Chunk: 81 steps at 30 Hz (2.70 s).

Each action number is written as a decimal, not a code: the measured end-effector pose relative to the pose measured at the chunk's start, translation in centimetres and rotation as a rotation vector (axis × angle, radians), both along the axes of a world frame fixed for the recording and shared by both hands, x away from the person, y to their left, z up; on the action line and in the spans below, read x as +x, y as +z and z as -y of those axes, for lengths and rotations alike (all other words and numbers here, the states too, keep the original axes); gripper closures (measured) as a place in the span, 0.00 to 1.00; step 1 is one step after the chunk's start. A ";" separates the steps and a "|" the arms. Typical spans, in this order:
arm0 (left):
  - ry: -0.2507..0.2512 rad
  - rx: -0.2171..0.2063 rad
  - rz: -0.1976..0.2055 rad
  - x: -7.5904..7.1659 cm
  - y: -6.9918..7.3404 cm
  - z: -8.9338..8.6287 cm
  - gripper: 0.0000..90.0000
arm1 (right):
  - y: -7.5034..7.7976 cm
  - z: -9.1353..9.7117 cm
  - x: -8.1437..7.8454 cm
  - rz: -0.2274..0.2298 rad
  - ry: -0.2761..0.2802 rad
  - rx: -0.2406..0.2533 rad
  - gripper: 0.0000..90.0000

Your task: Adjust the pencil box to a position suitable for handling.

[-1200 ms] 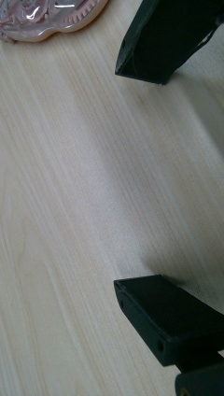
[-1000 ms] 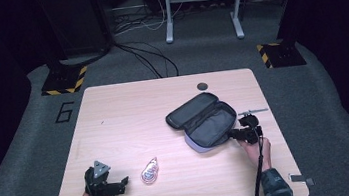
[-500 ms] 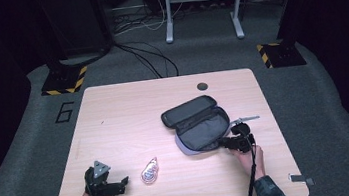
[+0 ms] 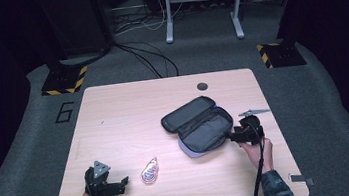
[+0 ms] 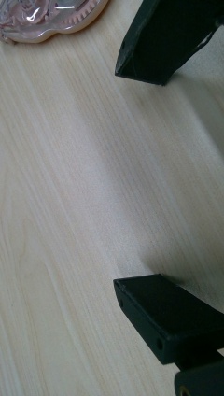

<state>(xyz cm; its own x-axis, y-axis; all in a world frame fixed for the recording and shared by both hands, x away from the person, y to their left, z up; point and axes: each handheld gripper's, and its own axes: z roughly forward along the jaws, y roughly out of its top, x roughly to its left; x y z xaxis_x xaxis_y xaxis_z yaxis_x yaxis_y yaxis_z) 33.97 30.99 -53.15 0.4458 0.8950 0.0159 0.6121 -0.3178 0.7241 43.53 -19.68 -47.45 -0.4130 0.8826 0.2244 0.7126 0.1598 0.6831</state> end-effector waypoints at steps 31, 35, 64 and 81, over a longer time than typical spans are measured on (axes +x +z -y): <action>0.000 0.001 -0.001 0.0 0.0 0.0 0.02 | -1.9 1.3 7.8 -0.074 -0.173 -0.081 0.96; 0.000 0.001 -0.001 0.0 0.0 0.0 0.02 | -2.0 1.8 7.1 -0.091 -0.236 -0.041 0.96; 0.001 0.002 -0.001 0.0 0.0 0.0 0.02 | -2.4 -2.4 1.1 -0.062 -0.060 0.051 0.65; -0.001 0.005 -0.003 0.0 0.1 0.0 0.02 | -1.6 -3.5 -0.3 -0.031 -0.004 0.086 0.26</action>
<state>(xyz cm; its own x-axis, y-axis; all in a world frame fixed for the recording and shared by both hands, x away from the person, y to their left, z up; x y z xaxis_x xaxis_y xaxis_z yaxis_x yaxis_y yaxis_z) 33.94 30.98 -53.09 0.4470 0.8943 0.0189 0.6136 -0.3219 0.7210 43.20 -16.21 -49.02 -0.4012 0.8612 0.3121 0.7343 0.0987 0.6716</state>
